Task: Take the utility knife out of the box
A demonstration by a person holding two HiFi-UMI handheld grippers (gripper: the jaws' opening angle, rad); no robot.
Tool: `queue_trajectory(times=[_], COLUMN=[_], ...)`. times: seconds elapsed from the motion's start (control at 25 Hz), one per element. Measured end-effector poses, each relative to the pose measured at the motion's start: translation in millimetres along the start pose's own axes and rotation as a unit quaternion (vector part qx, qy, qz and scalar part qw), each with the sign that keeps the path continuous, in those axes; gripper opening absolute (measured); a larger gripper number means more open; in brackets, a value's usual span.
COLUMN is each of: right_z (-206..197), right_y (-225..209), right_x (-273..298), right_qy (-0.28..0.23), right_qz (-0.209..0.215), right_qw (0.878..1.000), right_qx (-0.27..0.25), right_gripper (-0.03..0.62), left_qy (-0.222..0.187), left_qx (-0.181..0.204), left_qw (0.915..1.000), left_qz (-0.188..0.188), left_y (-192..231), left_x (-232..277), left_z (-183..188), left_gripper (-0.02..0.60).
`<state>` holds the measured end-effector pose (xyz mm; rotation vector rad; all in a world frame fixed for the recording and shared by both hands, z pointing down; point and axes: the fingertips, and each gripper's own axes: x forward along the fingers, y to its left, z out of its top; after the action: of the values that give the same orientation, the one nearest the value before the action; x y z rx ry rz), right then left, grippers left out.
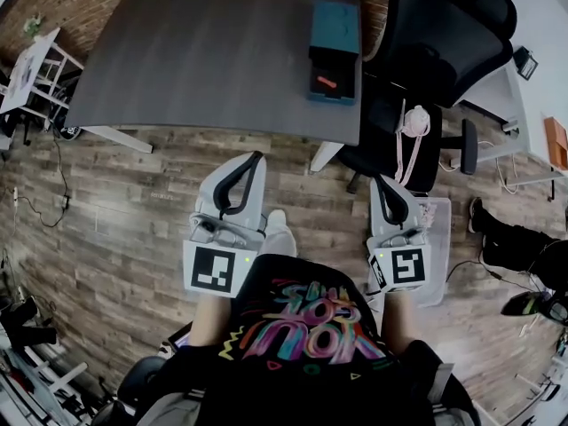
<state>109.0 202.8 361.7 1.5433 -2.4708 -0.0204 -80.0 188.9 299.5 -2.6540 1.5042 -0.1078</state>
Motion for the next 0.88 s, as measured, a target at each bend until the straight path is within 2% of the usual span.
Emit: queue_trajectory(times=[0.48,0.6,0.88], right_z=[6.3,7.5,-6.5], right_y=[-11.0,-12.6,-4.7], right_x=[82.8,97.9,115.9], right_qy=[0.02,0.021,0.06], right_qz=[-0.042,-0.055,-0.05], right_qw=[0.999,0.998,0.997], right_qx=[0.016,0.025,0.019], right_gripper=[0.0,0.0,0.0], left_qy=[0.002,0.007,0.018], left_qx=[-0.003,-0.01,-0.037], left_qw=[0.9996,0.9992,0.9983], left_qz=[-0.029,-0.037,-0.042], left_y=[78.0,90.9,101.8], left_x=[53.4,61.2,74.3], left_z=[-13.9,-19.6,-39.0], left_gripper=[0.0,0.0,0.0])
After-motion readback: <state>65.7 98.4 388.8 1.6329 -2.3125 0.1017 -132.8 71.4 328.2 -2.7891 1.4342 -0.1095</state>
